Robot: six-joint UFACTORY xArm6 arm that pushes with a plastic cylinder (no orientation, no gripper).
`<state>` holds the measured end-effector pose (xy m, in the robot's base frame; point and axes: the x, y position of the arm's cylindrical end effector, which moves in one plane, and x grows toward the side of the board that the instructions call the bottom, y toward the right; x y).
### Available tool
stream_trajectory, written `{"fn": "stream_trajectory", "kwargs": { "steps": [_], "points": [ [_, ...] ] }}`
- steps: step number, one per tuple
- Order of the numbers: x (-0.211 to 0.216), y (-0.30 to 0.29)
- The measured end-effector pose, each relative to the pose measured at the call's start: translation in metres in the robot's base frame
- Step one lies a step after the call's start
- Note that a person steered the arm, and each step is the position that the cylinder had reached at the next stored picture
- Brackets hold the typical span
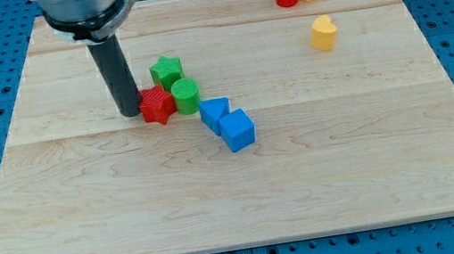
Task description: Place your arm below the red star
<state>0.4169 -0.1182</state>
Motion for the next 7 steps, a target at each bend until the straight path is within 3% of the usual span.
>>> {"fn": "stream_trajectory", "kwargs": {
  "steps": [2, 3, 4, 5, 7],
  "points": [
    [0.007, -0.013],
    [0.03, -0.052],
    [0.059, -0.034],
    [0.059, 0.047],
    [0.046, 0.057]
  ]
}}
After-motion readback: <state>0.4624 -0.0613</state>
